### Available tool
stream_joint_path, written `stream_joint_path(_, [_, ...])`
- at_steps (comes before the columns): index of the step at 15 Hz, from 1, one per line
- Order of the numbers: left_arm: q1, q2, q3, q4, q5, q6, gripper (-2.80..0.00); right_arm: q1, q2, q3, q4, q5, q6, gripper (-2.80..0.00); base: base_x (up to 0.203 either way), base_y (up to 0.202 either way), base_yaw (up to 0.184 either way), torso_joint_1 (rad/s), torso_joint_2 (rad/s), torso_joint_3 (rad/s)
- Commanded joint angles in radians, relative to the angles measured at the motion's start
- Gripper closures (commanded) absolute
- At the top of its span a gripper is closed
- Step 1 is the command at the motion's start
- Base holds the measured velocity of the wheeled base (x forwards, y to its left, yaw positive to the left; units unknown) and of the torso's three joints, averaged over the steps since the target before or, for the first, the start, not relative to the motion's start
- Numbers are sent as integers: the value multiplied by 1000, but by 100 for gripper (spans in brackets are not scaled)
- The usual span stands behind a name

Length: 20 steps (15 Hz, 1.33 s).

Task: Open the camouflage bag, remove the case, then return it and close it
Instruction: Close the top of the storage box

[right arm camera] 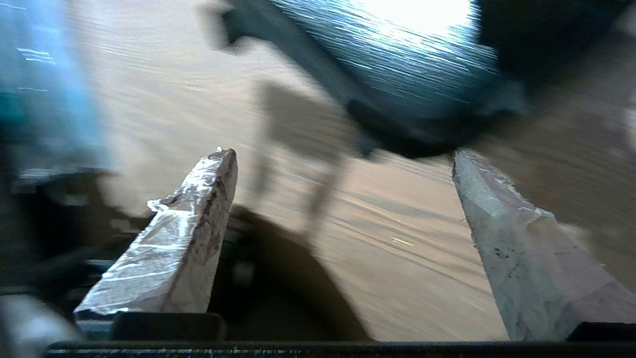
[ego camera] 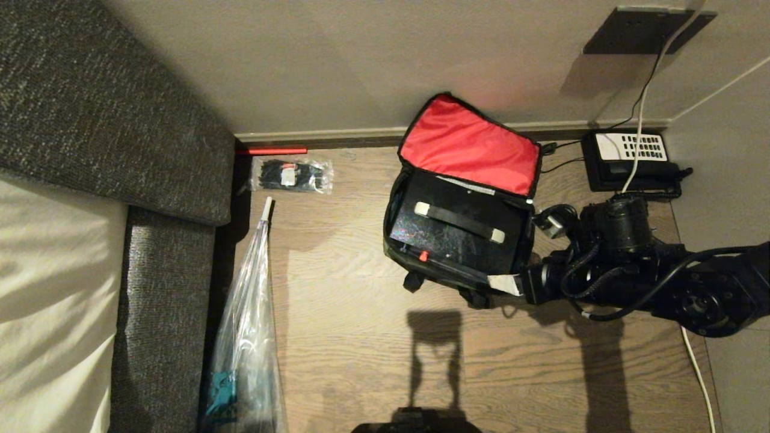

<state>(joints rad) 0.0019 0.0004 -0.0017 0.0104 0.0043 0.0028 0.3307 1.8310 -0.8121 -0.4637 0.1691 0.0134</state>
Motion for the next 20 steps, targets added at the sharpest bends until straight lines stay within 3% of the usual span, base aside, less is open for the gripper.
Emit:
stream_joint_path(1, [0,0,0,0,0,0,0,91,40,-60,5,1,80,-280,0,0,0,0,0,0])
stream_joint_path(3, [1,0,0,0,0,0,0,130,92,-104,9,-1,170,-280,0,0,0,0,0,0])
stream_joint_path(5, [0,0,0,0,0,0,0,141,129,-107,-2,-3,162,-280,0,0,0,0,0,0])
stream_joint_path(8, [1,0,0,0,0,0,0,179,172,-110,-24,-65,83,-280,0,0,0,0,0,0])
stream_joint_path(11, [1,0,0,0,0,0,0,224,257,-147,-126,-204,55,-280,0,0,0,0,0,0])
stream_joint_path(12, [0,0,0,0,0,0,0,230,282,-188,-162,-241,3,-280,0,0,0,0,0,0])
stream_joint_path(14, [0,0,0,0,0,0,0,233,325,-209,-196,-258,-85,-280,0,0,0,0,0,0])
stream_joint_path(20, [0,0,0,0,0,0,0,232,395,-218,-238,-264,-121,-280,0,0,0,0,0,0])
